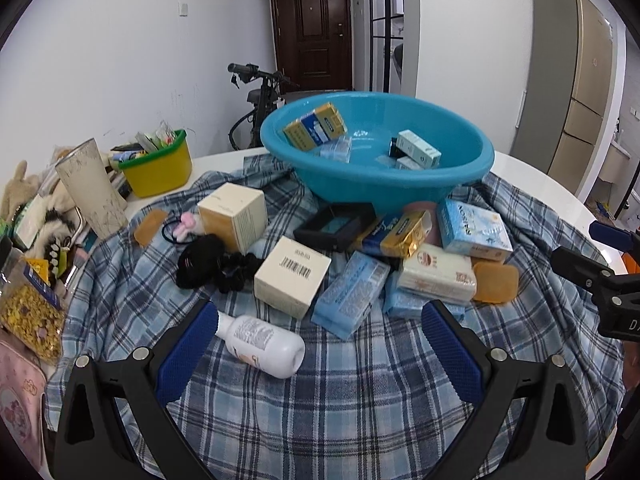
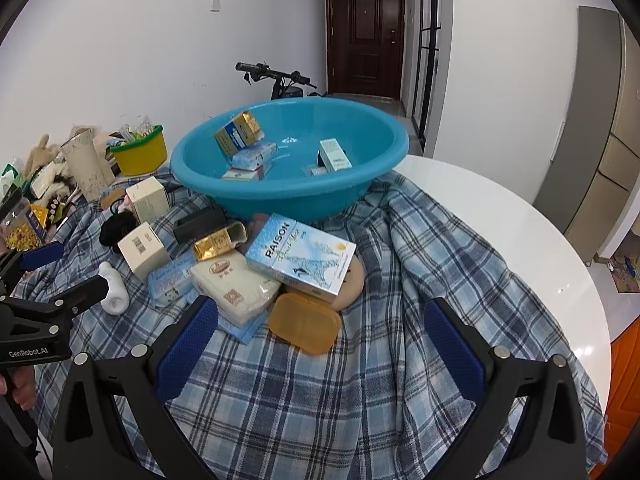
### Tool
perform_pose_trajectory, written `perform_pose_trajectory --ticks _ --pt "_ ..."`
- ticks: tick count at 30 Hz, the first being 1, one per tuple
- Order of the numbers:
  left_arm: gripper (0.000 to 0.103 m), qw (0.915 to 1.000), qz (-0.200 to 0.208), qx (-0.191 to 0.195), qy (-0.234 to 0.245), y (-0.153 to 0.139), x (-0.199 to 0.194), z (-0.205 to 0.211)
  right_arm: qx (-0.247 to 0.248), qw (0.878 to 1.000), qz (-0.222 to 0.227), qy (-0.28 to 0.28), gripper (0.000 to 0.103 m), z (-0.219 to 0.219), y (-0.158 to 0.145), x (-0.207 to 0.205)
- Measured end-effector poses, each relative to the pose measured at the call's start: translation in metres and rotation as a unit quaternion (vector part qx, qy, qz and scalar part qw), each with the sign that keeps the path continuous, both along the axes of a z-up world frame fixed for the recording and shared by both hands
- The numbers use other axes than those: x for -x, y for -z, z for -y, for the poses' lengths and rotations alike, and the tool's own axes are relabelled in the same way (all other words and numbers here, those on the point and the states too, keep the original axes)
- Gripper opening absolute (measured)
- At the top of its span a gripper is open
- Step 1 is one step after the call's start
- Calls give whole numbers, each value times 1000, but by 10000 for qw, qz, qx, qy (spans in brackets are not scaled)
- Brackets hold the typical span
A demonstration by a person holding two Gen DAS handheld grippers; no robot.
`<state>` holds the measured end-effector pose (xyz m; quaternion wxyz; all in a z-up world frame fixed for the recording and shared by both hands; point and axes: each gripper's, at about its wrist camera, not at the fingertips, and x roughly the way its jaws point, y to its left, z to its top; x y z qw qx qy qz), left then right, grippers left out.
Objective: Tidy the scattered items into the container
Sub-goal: 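Move both tools toward the items in front of the basin, then grasp the blue RAISON box with right tool while left tool grasps the white barcode box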
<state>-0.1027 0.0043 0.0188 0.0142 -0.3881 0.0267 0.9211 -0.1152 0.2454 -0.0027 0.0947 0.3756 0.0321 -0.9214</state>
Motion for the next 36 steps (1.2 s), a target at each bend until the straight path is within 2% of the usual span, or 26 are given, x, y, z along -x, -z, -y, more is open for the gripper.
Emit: perform_pose_trajectory --ticks 10,20,25,28,32,36 --pt "103 9999 115 2 -34 11 2 3 80 9998 193 69 102 -3 11 9" --pt "103 9998 110 -67 -162 17 10 9 31 9989 468 89 102 26 14 45" --pt "103 9995 104 -163 -247 21 17 14 407 9940 777 650 102 27 30 69" --pt "103 9996 90 -132 -251 21 19 17 637 9893 772 1062 102 25 35 79" --pt "103 9995 66 -129 -294 19 22 23 492 9882 680 1282 102 32 39 89" --pt "103 9992 78 -188 -350 21 25 30 356 9870 801 1349 102 37 49 99"
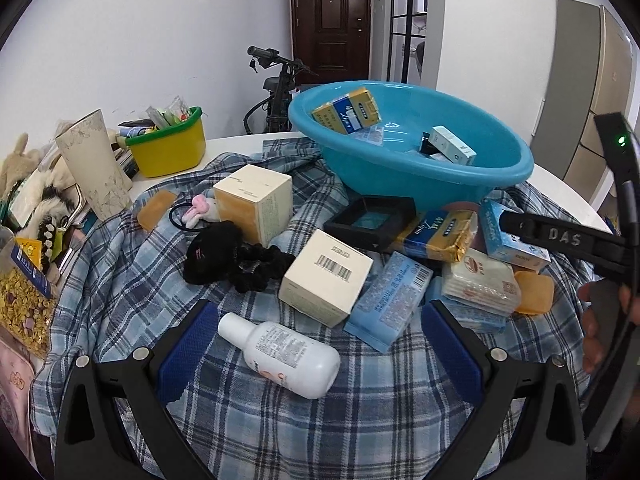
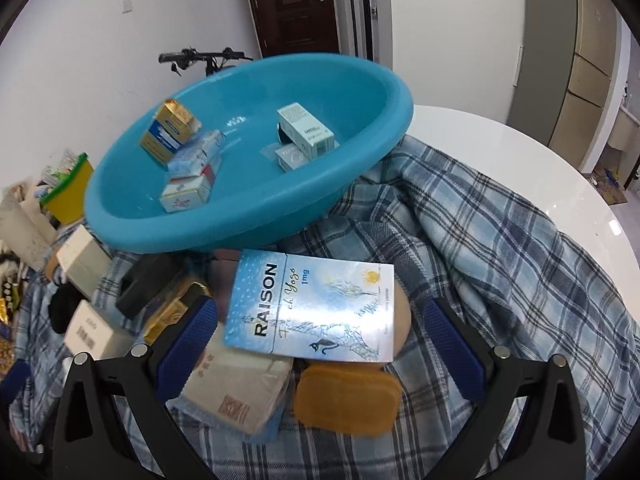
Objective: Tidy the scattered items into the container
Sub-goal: 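Grasp the blue RAISON box with right tool while left tool grasps the white barcode box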
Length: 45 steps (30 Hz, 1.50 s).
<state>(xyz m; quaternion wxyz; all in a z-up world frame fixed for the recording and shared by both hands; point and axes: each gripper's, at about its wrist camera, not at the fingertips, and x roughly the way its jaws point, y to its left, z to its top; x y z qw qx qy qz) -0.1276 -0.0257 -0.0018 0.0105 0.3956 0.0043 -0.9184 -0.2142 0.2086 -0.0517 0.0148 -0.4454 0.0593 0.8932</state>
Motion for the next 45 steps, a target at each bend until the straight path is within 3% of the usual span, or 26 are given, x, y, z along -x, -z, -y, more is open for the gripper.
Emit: perform_pose_trajectory --ticks 9,12,22,27,35,43,45 --pt "103 9999 96 41 0 9 4 6 353 9989 298 37 101 -11 27 10" --pt "103 9999 123 74 -12 11 6 7 311 9994 159 -23 88 -14 24 8" --pt "103 9981 75 490 374 15 9 3 481 9984 -149 -246 87 -33 1 -9" --pt "103 9927 118 931 761 19 18 -8 534 9975 -322 -322 87 -40 -13 -23" --pt "103 9855 360 1155 1186 39 42 -12 466 9964 -459 -535 88 -47 -26 -38" --pt "103 9855 489 917 1338 49 67 -4 433 9952 -451 -748 88 -45 -25 -44" --pt "95 9858 500 824 1372 51 71 -3 424 9951 -434 -782 88 -44 -23 -43"
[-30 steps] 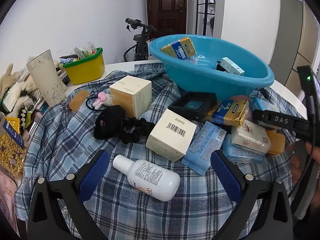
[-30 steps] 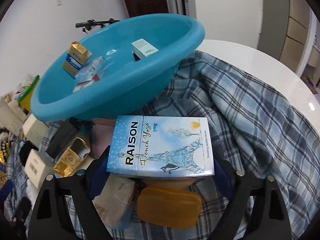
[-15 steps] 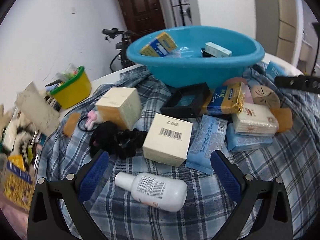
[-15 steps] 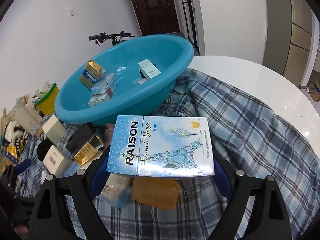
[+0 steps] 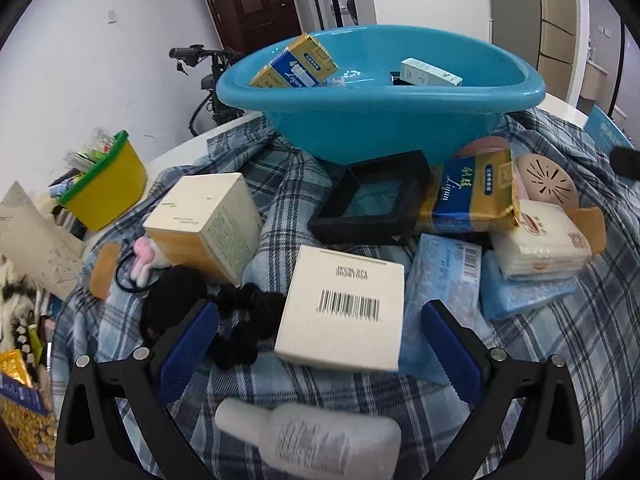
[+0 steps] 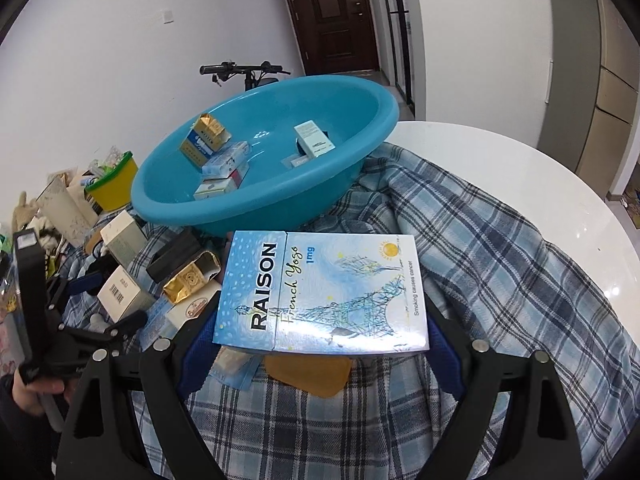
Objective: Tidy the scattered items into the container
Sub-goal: 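Grasp the blue RAISON box with right tool while left tool grasps the white barcode box, then lift the RAISON box with right tool while left tool lifts the barcode box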
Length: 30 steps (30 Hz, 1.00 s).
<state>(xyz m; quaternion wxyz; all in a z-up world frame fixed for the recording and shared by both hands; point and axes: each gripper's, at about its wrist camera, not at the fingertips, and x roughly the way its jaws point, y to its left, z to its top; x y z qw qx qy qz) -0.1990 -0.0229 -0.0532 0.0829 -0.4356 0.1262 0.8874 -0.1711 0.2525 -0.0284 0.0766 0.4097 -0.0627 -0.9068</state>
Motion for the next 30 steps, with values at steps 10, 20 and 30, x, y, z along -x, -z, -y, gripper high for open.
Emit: perform_pose_trajectory --ticks 10,20,30 --pt "57 9995 -304 17 -61 -6 -5 -5 -19 10000 -10 -62 88 1 1 -3" --pt "54 9933 -821 -664 -471 -49 -44 -3 -86 9991 -303 -269 87 5 -13 -28" --pt "54 9804 -1473 -1055 -777 -88 -110 -16 -355 9941 -888 -508 87 16 -31 -75"
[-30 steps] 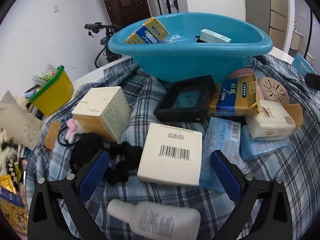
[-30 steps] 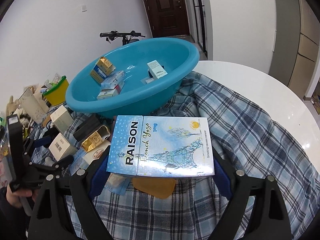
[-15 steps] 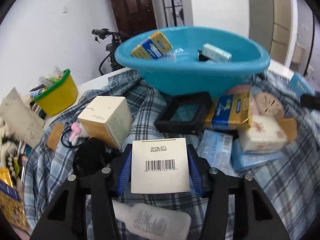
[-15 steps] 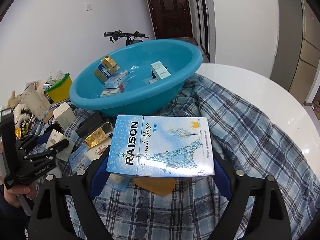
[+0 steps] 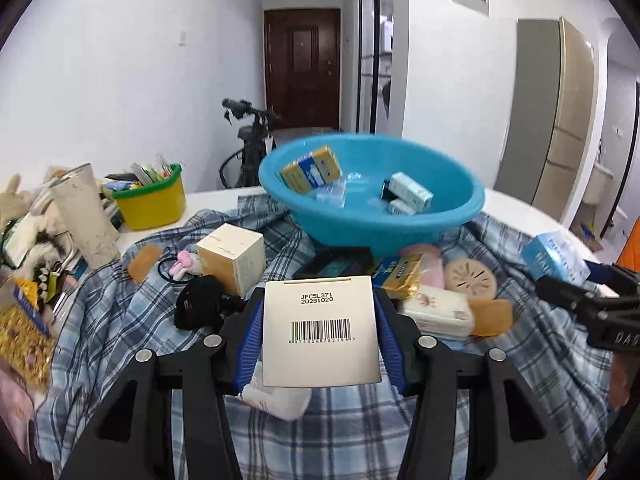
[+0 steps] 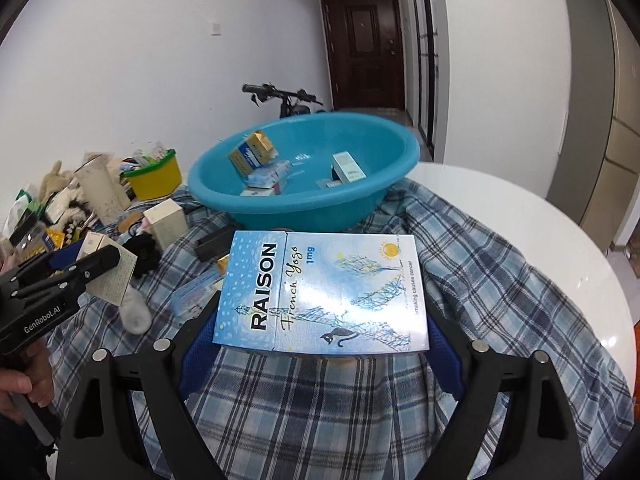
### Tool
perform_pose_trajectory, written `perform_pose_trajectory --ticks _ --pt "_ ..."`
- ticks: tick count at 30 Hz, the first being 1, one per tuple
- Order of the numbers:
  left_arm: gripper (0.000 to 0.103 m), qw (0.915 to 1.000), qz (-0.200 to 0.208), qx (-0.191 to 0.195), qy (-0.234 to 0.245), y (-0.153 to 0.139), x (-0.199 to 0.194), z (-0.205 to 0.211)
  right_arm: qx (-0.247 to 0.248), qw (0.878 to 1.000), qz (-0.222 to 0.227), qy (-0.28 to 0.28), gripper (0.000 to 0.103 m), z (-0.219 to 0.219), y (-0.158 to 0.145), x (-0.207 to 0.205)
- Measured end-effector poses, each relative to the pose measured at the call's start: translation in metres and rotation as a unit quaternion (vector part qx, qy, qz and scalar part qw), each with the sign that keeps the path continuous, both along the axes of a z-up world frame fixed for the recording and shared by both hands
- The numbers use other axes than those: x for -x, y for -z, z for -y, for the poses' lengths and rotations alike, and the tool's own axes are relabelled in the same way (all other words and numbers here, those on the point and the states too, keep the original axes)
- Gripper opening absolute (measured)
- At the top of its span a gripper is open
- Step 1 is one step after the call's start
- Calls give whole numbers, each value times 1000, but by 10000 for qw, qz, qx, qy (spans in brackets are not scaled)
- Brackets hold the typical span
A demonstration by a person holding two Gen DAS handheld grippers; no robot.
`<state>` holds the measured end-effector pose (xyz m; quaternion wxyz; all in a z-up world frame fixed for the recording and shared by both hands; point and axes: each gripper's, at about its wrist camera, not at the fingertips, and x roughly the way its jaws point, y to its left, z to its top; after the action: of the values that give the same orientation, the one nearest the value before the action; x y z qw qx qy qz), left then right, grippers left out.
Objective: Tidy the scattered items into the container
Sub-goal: 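Lift the RAISON box with right tool while left tool lifts the barcode box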
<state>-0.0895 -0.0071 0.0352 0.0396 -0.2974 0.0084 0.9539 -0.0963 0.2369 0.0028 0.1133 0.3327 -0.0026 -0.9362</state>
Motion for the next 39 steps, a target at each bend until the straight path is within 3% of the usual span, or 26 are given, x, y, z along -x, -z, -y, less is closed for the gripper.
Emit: perform_pose_trajectory --ticks 9,22,34,39 --pt "54 9996 -187 -133 -152 -2 -39 -11 -287 9989 -368 -55 87 6 -5 -43" --pt "54 9998 -116 -72 -114 1 -58 -20 -245 9990 -378 -73 87 5 -5 -62" --pt "54 9994 -345 14 -81 -21 -58 -23 -141 9975 -698 -26 87 2 -27 -63" --pt "54 9975 -677 151 -140 -44 -58 -25 -134 9948 -1013 -3 87 1 -51 -65"
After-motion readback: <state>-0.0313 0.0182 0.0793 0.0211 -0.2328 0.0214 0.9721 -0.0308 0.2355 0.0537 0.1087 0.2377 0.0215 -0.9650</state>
